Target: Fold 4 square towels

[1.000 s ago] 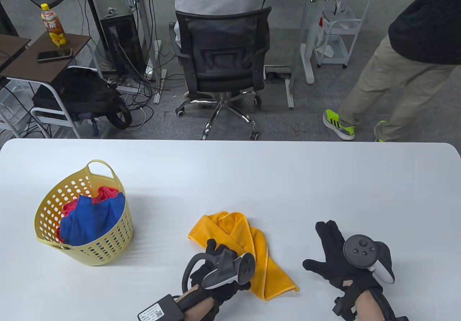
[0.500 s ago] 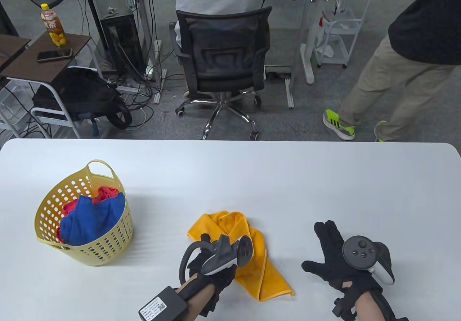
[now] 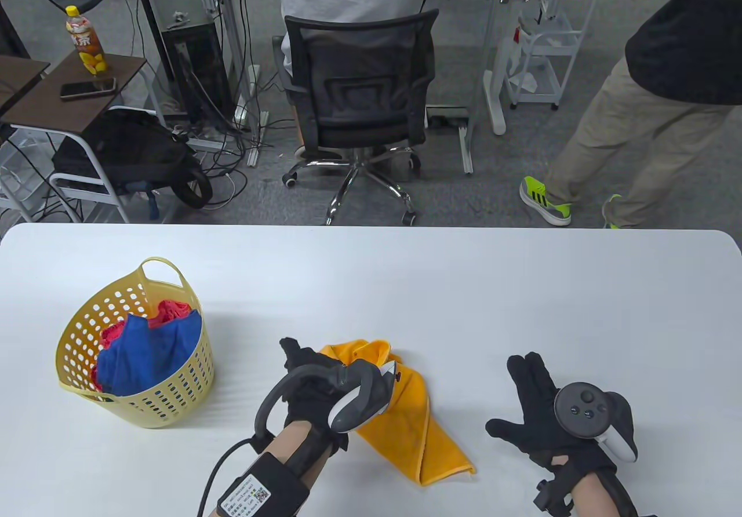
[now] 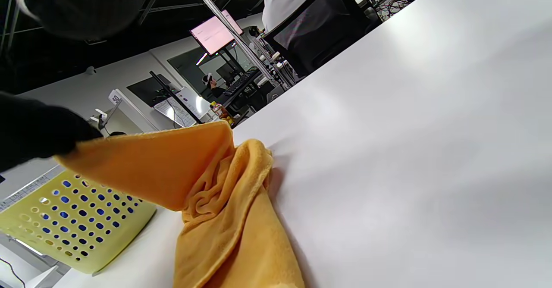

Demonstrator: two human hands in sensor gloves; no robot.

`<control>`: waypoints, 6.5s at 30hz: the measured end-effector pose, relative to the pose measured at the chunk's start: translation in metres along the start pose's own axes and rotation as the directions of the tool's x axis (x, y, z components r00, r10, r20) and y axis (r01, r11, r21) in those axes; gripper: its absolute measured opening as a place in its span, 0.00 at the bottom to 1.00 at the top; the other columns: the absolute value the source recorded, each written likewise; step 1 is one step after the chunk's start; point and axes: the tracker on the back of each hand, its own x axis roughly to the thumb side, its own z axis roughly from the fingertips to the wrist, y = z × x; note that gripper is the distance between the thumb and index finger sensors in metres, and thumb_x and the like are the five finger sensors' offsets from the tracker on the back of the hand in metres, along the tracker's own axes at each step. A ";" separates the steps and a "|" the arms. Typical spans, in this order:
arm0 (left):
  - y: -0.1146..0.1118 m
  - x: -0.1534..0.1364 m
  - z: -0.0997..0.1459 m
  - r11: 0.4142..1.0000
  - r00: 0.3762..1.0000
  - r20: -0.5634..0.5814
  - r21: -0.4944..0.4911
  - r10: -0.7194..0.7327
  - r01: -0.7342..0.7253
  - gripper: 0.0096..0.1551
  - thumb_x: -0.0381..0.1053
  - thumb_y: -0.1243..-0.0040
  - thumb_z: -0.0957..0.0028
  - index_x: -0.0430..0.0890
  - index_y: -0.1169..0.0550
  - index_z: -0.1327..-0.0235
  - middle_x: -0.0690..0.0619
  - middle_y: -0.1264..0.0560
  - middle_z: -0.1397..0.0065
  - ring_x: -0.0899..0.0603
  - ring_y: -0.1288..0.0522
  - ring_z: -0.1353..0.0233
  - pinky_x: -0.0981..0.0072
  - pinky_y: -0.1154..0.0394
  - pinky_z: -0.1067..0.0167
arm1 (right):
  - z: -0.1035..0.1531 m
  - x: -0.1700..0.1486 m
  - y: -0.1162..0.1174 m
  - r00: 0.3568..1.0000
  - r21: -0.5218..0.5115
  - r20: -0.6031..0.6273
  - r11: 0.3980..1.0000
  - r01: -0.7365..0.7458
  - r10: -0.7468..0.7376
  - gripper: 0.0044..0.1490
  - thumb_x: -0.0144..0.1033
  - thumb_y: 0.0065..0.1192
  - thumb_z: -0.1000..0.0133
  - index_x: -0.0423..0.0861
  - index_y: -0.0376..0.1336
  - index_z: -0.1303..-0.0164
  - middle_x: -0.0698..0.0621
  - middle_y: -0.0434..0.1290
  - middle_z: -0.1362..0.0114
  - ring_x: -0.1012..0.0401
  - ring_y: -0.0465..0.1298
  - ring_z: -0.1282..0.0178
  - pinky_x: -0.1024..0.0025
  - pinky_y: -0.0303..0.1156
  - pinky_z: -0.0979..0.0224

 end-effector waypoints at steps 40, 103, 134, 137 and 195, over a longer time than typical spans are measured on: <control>0.178 -0.161 0.061 0.287 0.627 0.469 0.609 0.622 -0.739 0.21 0.53 0.45 0.48 0.76 0.24 0.44 0.72 0.23 0.30 0.51 0.33 0.15 0.43 0.49 0.12 | -0.062 0.060 -0.006 0.984 -0.111 0.170 0.991 0.076 -0.056 0.51 0.49 0.64 0.45 0.45 0.45 0.16 0.29 0.46 0.13 0.30 0.55 0.20 0.18 0.43 0.33; 0.045 -0.181 -0.003 0.704 0.771 -0.171 0.562 0.613 -0.434 0.22 0.50 0.47 0.46 0.64 0.24 0.38 0.62 0.19 0.35 0.47 0.26 0.21 0.39 0.44 0.16 | -0.042 0.065 -0.041 0.794 0.080 0.388 0.876 0.476 -0.467 0.49 0.26 0.68 0.46 0.50 0.47 0.17 0.40 0.71 0.41 0.55 0.75 0.56 0.29 0.62 0.32; 0.010 -0.214 -0.021 0.820 0.805 -0.171 0.201 0.568 -0.535 0.23 0.52 0.44 0.46 0.61 0.21 0.37 0.62 0.16 0.37 0.45 0.27 0.18 0.35 0.48 0.14 | -0.035 0.106 -0.137 0.998 -0.594 -0.011 0.802 -0.053 0.058 0.25 0.31 0.63 0.45 0.39 0.74 0.39 0.40 0.75 0.40 0.47 0.77 0.48 0.25 0.55 0.30; 0.021 -0.214 -0.040 0.840 0.805 -0.254 0.246 0.537 -0.483 0.23 0.53 0.45 0.47 0.62 0.21 0.38 0.63 0.17 0.36 0.45 0.28 0.18 0.34 0.49 0.15 | -0.044 0.107 -0.143 0.998 -0.712 -0.012 0.701 -0.052 0.063 0.25 0.32 0.63 0.46 0.41 0.75 0.41 0.40 0.76 0.41 0.48 0.77 0.48 0.26 0.56 0.30; -0.129 -0.025 -0.048 0.845 0.844 -0.091 -0.041 0.529 -0.534 0.39 0.69 0.47 0.50 0.65 0.34 0.22 0.55 0.36 0.13 0.36 0.44 0.11 0.35 0.54 0.17 | -0.064 -0.074 0.022 0.705 0.112 -0.657 0.959 -0.261 0.269 0.46 0.43 0.69 0.46 0.26 0.57 0.29 0.22 0.40 0.15 0.26 0.36 0.20 0.19 0.32 0.33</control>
